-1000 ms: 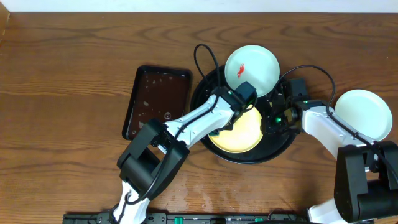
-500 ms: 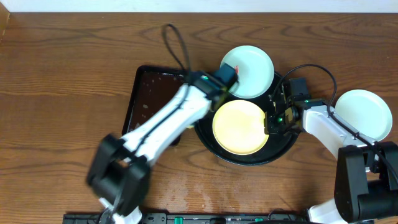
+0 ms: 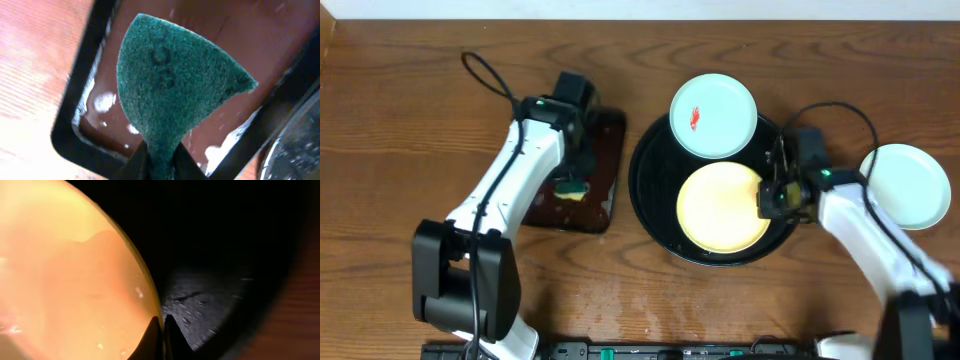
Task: Clean dirty plates on tray and stack at the side
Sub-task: 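Return the sponge to the water tray and lift the yellow plate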
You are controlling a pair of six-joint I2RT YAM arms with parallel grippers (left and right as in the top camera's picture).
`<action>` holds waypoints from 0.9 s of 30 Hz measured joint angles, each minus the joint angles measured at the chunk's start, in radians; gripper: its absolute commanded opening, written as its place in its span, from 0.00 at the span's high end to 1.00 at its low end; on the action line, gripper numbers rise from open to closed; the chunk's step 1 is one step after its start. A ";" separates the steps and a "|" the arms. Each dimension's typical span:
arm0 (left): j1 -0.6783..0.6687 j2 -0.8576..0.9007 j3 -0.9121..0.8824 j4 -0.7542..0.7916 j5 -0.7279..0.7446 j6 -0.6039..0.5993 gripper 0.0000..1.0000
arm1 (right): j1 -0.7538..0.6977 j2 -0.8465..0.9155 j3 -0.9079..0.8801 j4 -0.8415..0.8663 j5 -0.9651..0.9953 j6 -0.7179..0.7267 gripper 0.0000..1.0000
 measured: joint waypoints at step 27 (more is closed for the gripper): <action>0.038 -0.310 -0.002 -0.003 0.167 0.087 0.18 | 0.752 -0.399 0.000 0.089 1.165 -0.085 0.99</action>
